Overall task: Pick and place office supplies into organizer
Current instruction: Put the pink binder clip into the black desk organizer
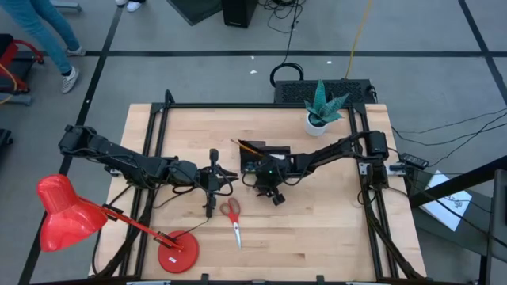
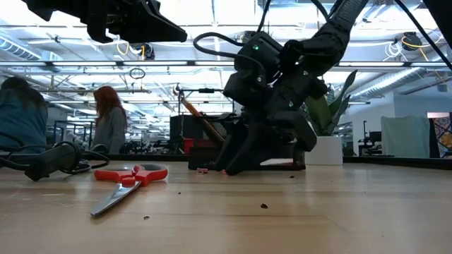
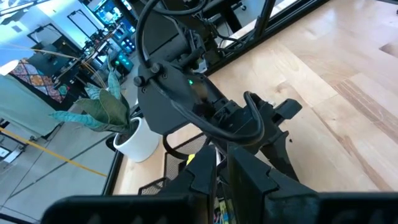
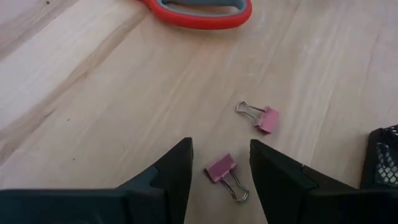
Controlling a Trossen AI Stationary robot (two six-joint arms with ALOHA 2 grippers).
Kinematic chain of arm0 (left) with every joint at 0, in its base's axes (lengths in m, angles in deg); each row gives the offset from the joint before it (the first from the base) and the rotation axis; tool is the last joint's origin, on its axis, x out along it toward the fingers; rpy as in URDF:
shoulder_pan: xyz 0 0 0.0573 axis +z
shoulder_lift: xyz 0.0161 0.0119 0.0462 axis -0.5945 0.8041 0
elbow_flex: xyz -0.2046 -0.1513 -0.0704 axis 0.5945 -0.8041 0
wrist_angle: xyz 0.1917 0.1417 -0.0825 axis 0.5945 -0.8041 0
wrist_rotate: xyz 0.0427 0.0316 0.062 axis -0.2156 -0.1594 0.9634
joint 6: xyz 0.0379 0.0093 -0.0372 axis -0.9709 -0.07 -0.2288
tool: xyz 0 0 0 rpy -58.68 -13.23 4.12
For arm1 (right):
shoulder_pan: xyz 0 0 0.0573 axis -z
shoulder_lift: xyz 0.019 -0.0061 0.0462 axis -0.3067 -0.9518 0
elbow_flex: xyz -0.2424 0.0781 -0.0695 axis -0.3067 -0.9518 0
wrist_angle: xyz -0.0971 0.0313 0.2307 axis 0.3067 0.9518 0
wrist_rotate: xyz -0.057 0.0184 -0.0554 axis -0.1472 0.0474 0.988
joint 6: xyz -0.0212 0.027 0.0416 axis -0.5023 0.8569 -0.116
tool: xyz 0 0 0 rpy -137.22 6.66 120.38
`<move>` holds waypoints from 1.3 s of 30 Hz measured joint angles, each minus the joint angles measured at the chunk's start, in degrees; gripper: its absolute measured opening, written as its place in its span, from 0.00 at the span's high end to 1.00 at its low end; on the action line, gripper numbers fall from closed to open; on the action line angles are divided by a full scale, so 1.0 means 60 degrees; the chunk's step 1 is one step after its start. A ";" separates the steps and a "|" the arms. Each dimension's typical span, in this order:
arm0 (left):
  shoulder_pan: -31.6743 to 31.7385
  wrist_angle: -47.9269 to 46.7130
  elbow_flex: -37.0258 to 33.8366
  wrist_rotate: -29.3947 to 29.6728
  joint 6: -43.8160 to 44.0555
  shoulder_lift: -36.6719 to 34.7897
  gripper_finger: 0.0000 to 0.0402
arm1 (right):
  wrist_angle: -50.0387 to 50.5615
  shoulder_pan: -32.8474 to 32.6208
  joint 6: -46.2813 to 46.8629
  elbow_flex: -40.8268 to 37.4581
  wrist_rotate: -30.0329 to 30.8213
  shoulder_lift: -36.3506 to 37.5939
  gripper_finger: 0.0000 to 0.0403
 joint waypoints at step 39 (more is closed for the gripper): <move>-0.0004 -0.0002 0.0000 0.0000 0.0066 0.0000 0.88 | 0.1797 -0.1700 0.2501 -0.0029 0.0575 0.0326 0.73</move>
